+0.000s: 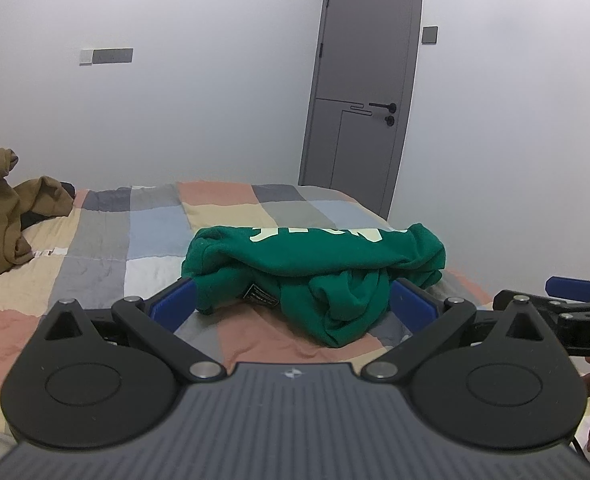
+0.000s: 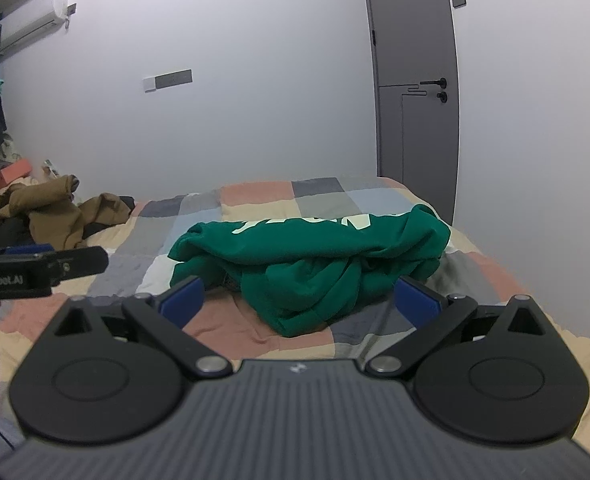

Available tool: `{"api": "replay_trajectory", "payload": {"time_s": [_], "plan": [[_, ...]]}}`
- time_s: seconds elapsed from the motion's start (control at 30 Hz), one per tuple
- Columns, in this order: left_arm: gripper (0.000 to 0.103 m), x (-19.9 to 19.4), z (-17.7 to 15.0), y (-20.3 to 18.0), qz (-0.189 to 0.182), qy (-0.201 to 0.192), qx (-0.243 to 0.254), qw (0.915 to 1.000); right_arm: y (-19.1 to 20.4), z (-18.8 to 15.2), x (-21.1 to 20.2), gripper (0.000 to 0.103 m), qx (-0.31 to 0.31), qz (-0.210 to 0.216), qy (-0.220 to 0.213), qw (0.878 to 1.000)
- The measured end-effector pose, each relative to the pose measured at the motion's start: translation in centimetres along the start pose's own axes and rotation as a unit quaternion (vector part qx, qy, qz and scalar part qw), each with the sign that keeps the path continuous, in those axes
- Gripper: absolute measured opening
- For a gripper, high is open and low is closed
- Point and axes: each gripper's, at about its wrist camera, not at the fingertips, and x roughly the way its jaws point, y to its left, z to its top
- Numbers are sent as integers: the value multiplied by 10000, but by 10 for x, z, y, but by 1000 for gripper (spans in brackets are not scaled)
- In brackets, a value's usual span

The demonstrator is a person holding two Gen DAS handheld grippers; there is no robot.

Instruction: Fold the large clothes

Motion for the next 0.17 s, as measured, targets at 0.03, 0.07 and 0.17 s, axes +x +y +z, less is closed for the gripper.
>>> {"api": "replay_trajectory", "payload": {"time_s": [0.03,0.07,0.17], "plan": [[103,-1,0,0,-4,1,5,10000,0,0,0,103,16,1,5,10000],[103,-1,0,0,-4,-2,4,10000,1,0,-1,103,18,-10,2,10000],[103,-4,0,0,-4,-19,0,10000,2,2,-2,103,-1,-19,-20,10000]]}}
